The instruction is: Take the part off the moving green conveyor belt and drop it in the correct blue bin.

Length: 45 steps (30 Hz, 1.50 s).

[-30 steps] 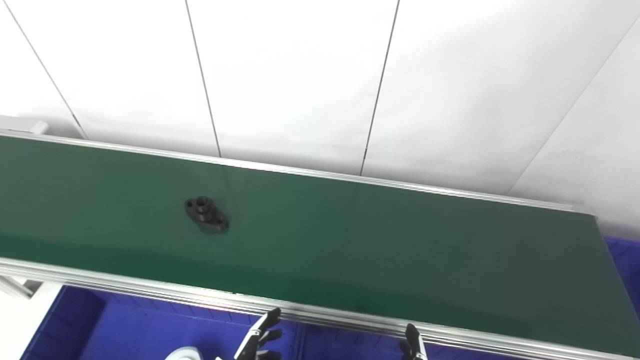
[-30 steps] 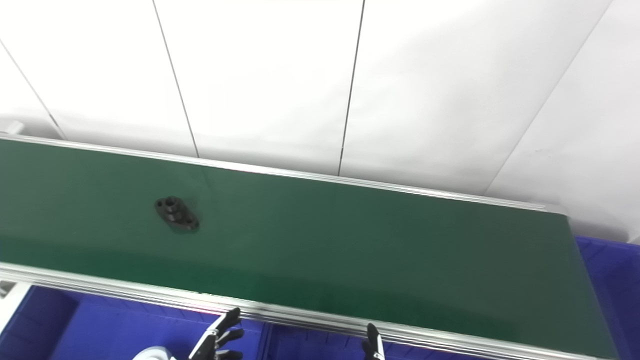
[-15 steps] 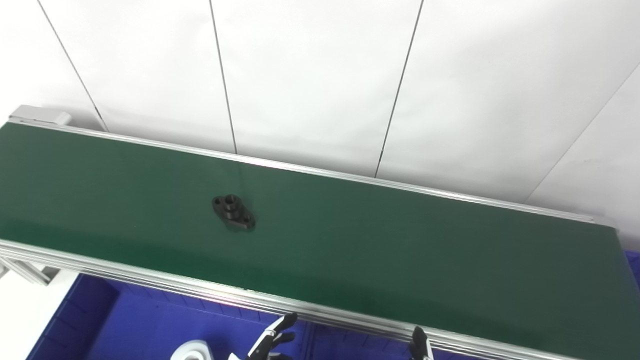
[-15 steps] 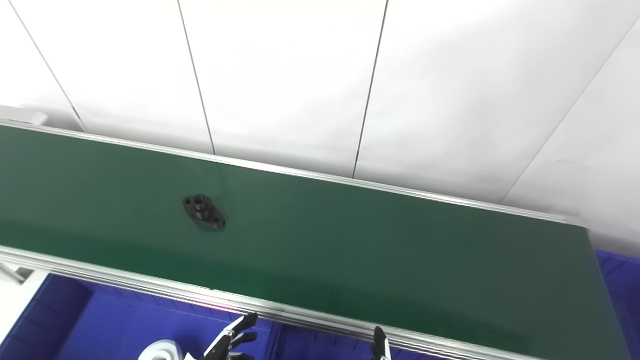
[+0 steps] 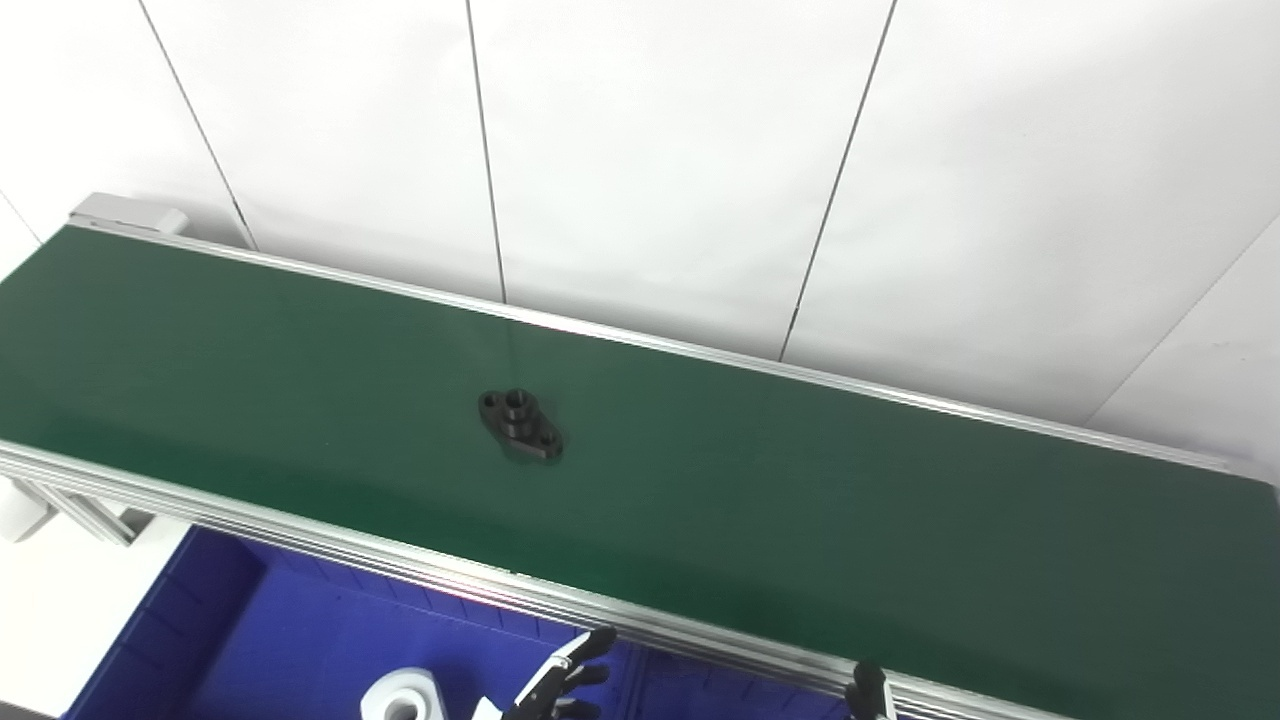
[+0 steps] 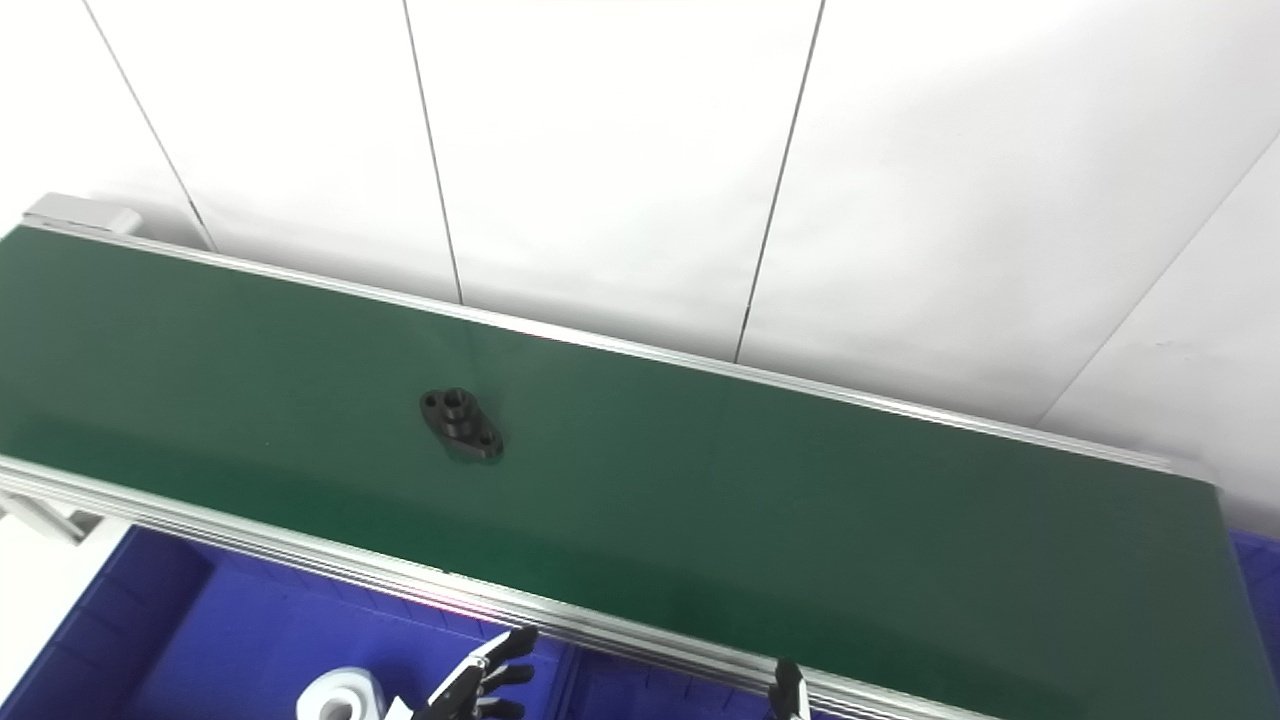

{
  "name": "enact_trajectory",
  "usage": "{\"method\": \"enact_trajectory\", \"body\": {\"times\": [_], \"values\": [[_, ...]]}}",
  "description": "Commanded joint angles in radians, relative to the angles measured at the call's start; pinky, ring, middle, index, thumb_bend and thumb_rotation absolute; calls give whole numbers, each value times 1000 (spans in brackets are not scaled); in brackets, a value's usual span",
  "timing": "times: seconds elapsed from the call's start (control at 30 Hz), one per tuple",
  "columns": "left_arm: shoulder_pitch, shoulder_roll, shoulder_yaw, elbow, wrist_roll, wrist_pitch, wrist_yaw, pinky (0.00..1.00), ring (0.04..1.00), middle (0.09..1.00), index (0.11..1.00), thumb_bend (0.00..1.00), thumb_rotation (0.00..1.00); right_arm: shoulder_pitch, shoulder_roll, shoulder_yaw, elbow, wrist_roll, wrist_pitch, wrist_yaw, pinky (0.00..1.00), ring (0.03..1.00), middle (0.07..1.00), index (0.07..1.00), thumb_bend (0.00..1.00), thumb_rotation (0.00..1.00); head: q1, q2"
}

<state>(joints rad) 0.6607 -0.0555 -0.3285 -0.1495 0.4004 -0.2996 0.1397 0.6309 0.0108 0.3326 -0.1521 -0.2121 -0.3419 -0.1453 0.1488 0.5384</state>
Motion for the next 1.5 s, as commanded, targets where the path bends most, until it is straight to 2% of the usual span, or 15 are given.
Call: {"method": "enact_trajectory", "body": {"times": [0.0, 0.13, 0.2, 0.23, 0.37, 0.5, 0.63, 0.7, 0.77, 0.87, 0.97, 1.1, 1.27, 1.37, 1.47], "values": [[-20, -88, -80, 20, 41, -1, 10, 611, 793, 865, 845, 692, 848, -3, 7, -5, -65, -60, -52, -3, 1000, 1000, 1000, 1000, 719, 1000, -10, 3], [-29, -84, -76, 22, 27, -4, 6, 643, 796, 870, 845, 671, 837, -23, 20, -26, -156, -216, 7, -12, 1000, 996, 1000, 1000, 708, 999, -44, 13], [-32, -76, -76, 13, 15, 5, -8, 669, 815, 878, 854, 659, 830, -47, 31, -40, -205, -316, 46, -10, 983, 986, 1000, 1000, 719, 962, -60, 16], [-34, -73, -75, 11, 12, 5, -10, 671, 816, 879, 854, 658, 830, -76, 37, -48, -231, -367, 73, 1, 982, 986, 1000, 1000, 721, 960, -70, 18], [-37, -75, -70, 25, 16, -15, 4, 614, 805, 868, 851, 642, 816, -196, 45, -60, -294, -502, 166, 57, 880, 940, 970, 1000, 710, 841, -79, 23], [-33, -76, -69, 32, 13, -33, 14, 623, 818, 867, 848, 653, 808, -325, 67, -66, -319, -587, 276, 126, 774, 916, 955, 985, 814, 760, -81, 27], [-30, -75, -69, 22, 1, -28, 7, 629, 818, 865, 848, 649, 806, -461, 78, -67, -279, -672, 351, 153, 755, 898, 945, 972, 840, 720, -83, 28], [-30, -73, -68, 26, -13, -36, 5, 604, 806, 866, 849, 657, 795, -521, 77, -71, -253, -720, 380, 162, 694, 859, 922, 947, 873, 679, -84, 29], [-32, -71, -68, 35, -21, -48, 7, 579, 794, 867, 850, 668, 788, -569, 63, -68, -223, -776, 395, 158, 674, 828, 893, 918, 892, 647, -86, 31], [-27, -65, -72, 15, -25, -24, -8, 580, 796, 872, 857, 684, 801, -624, 48, -54, -200, -889, 439, 180, 695, 833, 889, 916, 902, 671, -93, 36], [-25, -65, -74, 9, -30, -20, -11, 587, 806, 874, 857, 689, 797, -677, 48, -43, -170, -957, 474, 198, 723, 842, 897, 918, 912, 671, -93, 36], [-26, -67, -75, 14, -29, -30, -5, 593, 814, 876, 857, 673, 785, -740, 50, -30, -108, -991, 495, 190, 760, 846, 890, 906, 925, 631, -93, 39], [-20, -83, -84, 11, -7, -24, 7, 624, 815, 876, 848, 675, 816, -847, 58, 1, -2, -1068, 555, 228, 724, 825, 882, 892, 957, 621, -82, 41], [-19, -92, -90, 19, 12, -36, 21, 617, 802, 867, 839, 664, 823, -897, 56, 27, 59, -1098, 574, 250, 750, 825, 877, 884, 984, 686, -77, 41], [-22, -95, -100, 25, 6, -42, 14, 595, 800, 874, 847, 670, 821, -930, 56, 47, 111, -1103, 585, 250, 755, 829, 875, 869, 999, 705, -72, 43]]}}
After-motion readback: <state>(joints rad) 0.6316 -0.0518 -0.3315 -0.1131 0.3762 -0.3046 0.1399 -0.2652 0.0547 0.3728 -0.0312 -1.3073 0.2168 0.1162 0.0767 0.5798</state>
